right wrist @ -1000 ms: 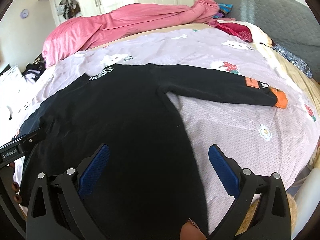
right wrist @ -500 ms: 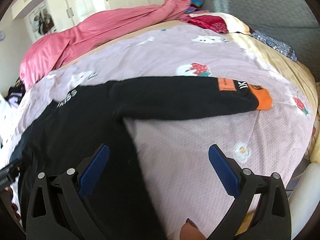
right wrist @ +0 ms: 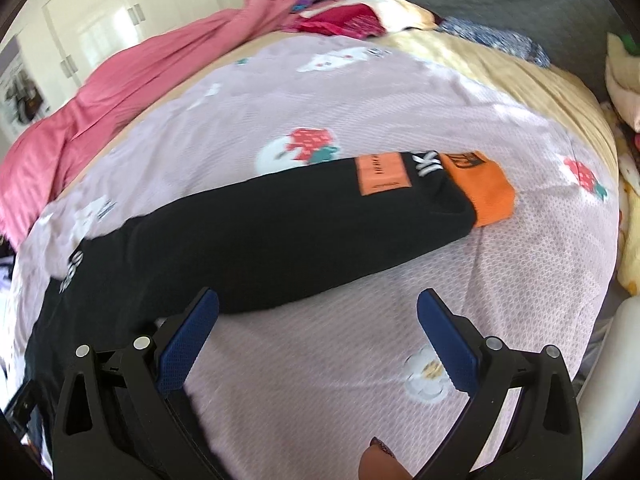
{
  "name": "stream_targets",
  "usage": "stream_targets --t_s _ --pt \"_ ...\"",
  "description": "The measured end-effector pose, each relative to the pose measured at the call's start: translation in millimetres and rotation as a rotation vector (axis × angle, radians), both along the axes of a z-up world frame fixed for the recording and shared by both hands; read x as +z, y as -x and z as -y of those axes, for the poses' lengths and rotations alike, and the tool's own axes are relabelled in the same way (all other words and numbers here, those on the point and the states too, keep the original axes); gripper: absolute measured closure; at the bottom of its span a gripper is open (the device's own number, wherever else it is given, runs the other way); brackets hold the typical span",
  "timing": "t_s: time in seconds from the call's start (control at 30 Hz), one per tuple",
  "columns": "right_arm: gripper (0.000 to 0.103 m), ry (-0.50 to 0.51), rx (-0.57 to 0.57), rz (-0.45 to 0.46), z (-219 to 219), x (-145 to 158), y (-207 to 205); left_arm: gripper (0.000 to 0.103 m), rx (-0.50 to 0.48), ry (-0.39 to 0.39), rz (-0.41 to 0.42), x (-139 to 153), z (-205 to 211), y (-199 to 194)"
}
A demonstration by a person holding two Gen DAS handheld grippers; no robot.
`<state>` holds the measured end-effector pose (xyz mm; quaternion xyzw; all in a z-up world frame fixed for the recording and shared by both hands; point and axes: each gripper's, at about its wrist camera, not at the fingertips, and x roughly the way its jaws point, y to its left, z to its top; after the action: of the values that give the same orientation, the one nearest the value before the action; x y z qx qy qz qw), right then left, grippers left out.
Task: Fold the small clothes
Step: 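Move the right gripper to the orange sleeve cuff and grasp it, then carry the cuff with the right gripper across the shirt body and release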
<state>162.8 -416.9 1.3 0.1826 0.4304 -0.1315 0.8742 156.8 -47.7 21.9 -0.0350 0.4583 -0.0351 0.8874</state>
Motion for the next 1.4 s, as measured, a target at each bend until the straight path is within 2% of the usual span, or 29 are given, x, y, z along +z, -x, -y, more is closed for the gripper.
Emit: stream_targets --t_s 0.23,0.67,0.77,0.93,0.97,1.0,1.03,1.1,1.13,1.2,1.3,1.4 --pt "0.004 -0.031 -0.1 -0.057 28.9 -23.4 -18.0 0.008 -0.01 -0.006 0.006 -5.5 5.3 -17.4" --pt "0.004 -0.117 -0.328 -0.058 69.1 -41.2 -60.4 0.008 0.019 -0.009 -0.015 -21.1 3.5 -35.9" --pt "0.004 -0.159 -0.405 -0.03 79.2 -44.8 -66.8 0.008 0.028 -0.009 -0.016 -22.9 0.5 -36.5" --pt "0.005 -0.189 -0.45 0.101 82.4 -48.3 -53.6 0.008 0.042 -0.023 -0.019 -25.3 -7.9 -34.7" --pt "0.011 -0.183 -0.462 0.115 81.3 -47.6 -50.3 0.008 0.046 -0.03 -0.024 -26.3 -10.8 -34.1" --pt "0.026 -0.178 -0.471 0.122 80.2 -46.6 -48.3 0.008 0.048 -0.033 -0.03 -27.0 -13.1 -34.1" --pt "0.034 -0.179 -0.476 0.134 79.3 -45.4 -46.2 0.008 0.05 -0.035 -0.037 -27.3 -16.0 -34.2" --pt "0.06 -0.193 -0.462 0.155 79.1 -43.7 -46.2 0.008 0.059 -0.035 -0.034 -24.7 -23.2 -32.1" --pt "0.065 -0.195 -0.452 0.162 78.8 -42.8 -46.8 0.008 0.063 -0.034 -0.03 -22.9 -26.2 -30.8" --pt "0.083 -0.205 -0.427 0.193 78.6 -38.7 -47.4 0.008 0.066 -0.024 -0.023 -19.1 -31.5 -27.8" --pt "0.089 -0.204 -0.369 0.246 72.8 -27.4 -47.0 0.008 0.065 -0.001 -0.022 -15.9 -37.8 -23.5" --pt "0.09 -0.197 -0.284 0.307 58.0 -10.8 -46.6 0.008 0.067 0.017 -0.022 -14.9 -41.7 -19.5"
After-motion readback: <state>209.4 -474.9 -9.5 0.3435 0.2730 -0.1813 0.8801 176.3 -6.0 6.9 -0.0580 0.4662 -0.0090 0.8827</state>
